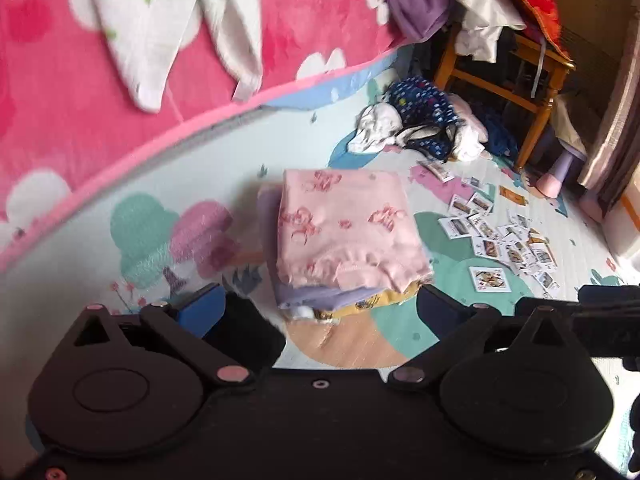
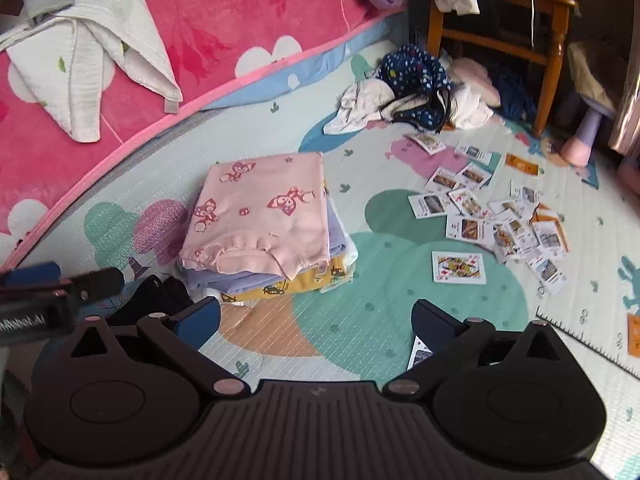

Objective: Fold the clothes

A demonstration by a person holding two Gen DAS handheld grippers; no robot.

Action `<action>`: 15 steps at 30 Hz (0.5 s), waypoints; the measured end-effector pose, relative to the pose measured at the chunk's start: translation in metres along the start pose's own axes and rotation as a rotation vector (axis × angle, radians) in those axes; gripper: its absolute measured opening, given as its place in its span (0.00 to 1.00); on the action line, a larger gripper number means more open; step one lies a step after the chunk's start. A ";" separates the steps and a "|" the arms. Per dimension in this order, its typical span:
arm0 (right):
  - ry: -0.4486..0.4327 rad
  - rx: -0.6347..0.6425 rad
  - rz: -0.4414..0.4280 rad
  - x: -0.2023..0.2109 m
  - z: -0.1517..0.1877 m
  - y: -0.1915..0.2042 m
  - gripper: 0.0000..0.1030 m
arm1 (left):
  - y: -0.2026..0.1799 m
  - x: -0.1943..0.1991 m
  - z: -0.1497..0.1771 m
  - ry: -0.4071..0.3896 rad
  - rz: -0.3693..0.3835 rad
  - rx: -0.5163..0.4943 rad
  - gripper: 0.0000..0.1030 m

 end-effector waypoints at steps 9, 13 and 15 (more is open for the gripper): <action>-0.027 0.006 0.029 0.023 -0.006 -0.008 1.00 | -0.019 0.022 -0.012 -0.004 -0.010 -0.016 1.00; -0.026 0.000 0.021 0.028 -0.007 -0.009 1.00 | -0.027 0.030 -0.016 -0.018 -0.018 -0.039 1.00; -0.031 -0.003 0.019 0.030 -0.009 -0.009 1.00 | -0.029 0.032 -0.017 -0.016 -0.024 -0.047 1.00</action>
Point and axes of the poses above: each gripper's, at about its wrist camera, not at the fingertips, and x roughly against the way its jaws point, y to its left, z to its underside, the point moved 9 cm from there along -x, roughly the way its jaws point, and after that the axes turned 10 degrees about -y, right-handed, at the moved point
